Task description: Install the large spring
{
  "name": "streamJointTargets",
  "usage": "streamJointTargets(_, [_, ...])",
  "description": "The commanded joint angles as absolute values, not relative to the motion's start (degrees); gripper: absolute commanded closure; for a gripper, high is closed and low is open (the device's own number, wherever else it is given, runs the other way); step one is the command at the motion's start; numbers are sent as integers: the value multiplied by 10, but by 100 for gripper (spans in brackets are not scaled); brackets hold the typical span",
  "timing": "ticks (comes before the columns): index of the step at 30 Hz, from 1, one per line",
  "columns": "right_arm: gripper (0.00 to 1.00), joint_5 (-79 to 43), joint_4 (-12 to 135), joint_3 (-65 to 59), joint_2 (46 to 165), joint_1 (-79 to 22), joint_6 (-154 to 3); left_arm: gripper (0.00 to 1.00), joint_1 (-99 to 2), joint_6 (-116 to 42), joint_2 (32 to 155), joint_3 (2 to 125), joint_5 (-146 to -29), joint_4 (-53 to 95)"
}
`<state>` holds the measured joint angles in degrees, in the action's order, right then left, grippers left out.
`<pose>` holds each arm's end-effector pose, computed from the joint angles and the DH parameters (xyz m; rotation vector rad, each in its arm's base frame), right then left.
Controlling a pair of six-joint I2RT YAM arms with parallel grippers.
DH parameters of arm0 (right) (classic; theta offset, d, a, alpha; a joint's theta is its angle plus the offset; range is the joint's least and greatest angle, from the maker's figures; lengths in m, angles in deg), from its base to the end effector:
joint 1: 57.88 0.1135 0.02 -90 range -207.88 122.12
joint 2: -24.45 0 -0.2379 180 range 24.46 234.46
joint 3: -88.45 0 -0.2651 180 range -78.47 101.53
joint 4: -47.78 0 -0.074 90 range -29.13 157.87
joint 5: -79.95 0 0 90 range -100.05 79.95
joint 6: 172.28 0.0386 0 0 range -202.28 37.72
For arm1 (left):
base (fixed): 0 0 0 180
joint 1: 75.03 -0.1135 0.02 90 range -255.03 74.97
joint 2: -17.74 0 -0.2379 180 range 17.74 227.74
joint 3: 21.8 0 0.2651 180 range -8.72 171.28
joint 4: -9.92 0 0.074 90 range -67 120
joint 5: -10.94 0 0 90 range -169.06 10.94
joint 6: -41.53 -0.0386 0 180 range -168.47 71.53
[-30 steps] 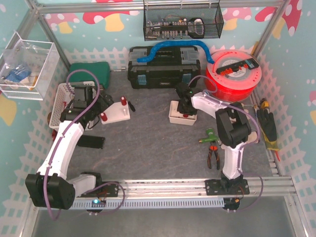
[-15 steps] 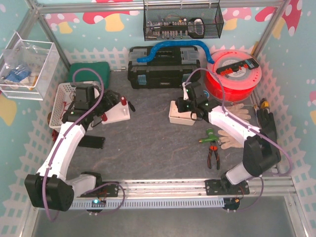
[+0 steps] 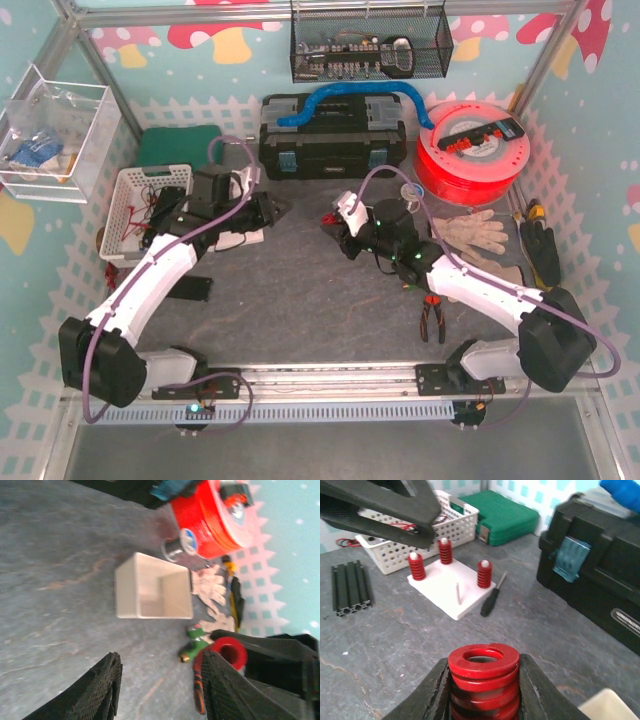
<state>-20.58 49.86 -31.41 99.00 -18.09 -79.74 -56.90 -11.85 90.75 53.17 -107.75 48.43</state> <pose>0.2419 0.2107 0.2451 -0.7328 1.7637 0.6775 0.2813 -0.1116 0.2859 -0.0777 2.3320 -1.0613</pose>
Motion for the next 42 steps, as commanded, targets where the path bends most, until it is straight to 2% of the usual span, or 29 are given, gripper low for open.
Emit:
streamJointTargets(1, [95,-231,409,-320,997,-162,-842,53,-544,-132,906,543,-1156,423])
streamJointTargets(5, [95,-237,406,-306,1015,-147,-862,45,-526,-141,910,546,-1182,412])
streamJointTargets(18, [96,-209,388,-265,1058,-120,-850,42,-520,-155,939,536,-1200,413])
streamJointTargets(27, [97,-187,381,-271,1055,-111,-856,51,-520,-153,960,536,-1208,413])
streamJointTargets(42, [98,-160,384,-267,1055,-111,-861,53,-520,-169,969,525,-1243,421])
